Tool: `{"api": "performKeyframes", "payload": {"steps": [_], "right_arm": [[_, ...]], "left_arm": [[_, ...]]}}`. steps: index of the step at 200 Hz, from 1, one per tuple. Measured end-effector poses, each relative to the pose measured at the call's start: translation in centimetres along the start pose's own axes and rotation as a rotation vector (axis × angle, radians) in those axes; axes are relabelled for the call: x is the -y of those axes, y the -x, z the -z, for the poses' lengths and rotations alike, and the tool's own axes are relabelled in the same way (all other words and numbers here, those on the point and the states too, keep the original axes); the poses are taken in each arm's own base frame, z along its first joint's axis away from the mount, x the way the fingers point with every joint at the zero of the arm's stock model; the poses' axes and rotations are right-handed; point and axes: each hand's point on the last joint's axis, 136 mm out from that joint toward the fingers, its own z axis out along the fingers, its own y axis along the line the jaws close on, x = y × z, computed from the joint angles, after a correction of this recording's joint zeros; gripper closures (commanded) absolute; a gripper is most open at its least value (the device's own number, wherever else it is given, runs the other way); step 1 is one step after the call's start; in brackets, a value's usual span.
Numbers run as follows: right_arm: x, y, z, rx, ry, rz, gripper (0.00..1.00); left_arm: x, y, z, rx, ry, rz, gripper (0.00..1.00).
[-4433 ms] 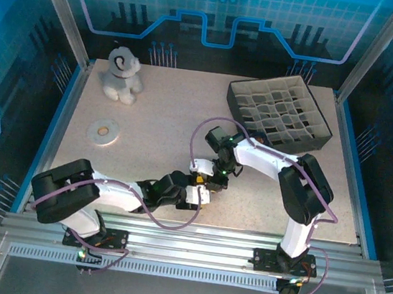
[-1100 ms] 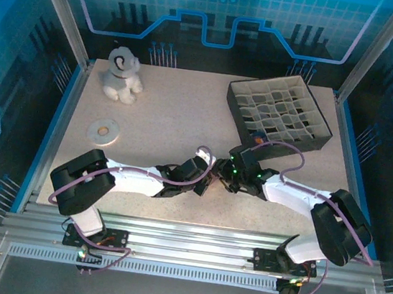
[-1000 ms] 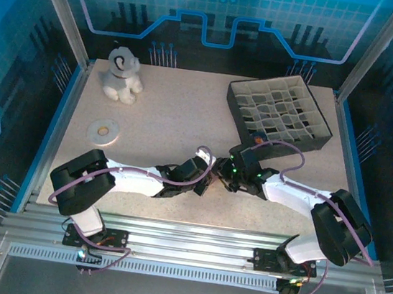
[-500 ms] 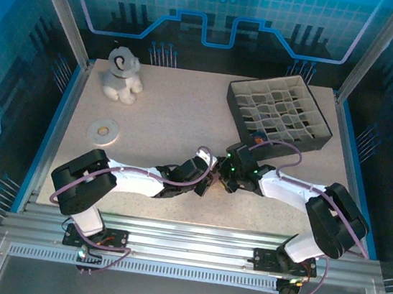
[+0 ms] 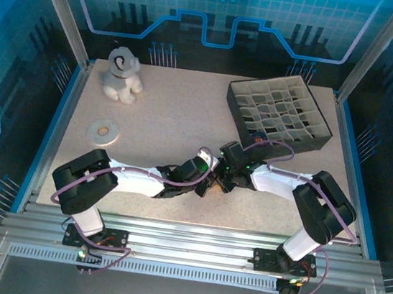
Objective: Roll the socks
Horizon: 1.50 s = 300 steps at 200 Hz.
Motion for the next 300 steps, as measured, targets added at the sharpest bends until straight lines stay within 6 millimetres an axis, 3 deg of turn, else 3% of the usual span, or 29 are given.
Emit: {"api": "performKeyframes", "payload": {"steps": [71, 135, 159, 187, 222, 265, 300], "right_arm": [[0.1, 0.1, -0.7, -0.003, -0.003, 0.001, 0.77], [-0.2, -0.1, -0.8, -0.013, 0.016, 0.101, 1.00], [-0.3, -0.3, -0.5, -0.009, 0.050, 0.193, 1.00], [-0.6, 0.0, 0.4, 0.028, 0.073, 0.319, 1.00], [-3.4, 0.8, 3.3, 0.110, 0.173, 0.511, 1.00], [-9.4, 1.3, 10.2, 0.258, 0.409, 0.790, 1.00], [-12.4, 2.6, 15.0, 0.389, 0.513, 0.981, 1.00]], "left_arm": [[0.1, -0.5, -0.1, -0.002, -0.014, -0.016, 0.84], [0.2, -0.8, 0.4, -0.014, -0.035, -0.087, 0.71], [0.6, -0.9, 1.5, -0.014, -0.070, -0.130, 0.66], [1.7, 0.4, 4.3, 0.043, -0.136, -0.176, 0.59], [2.1, 2.7, 8.8, 0.178, -0.171, -0.231, 0.52], [0.6, 4.3, 13.5, 0.302, -0.115, -0.267, 0.48], [-1.3, 5.7, 16.1, 0.377, -0.040, -0.244, 0.48]]}}
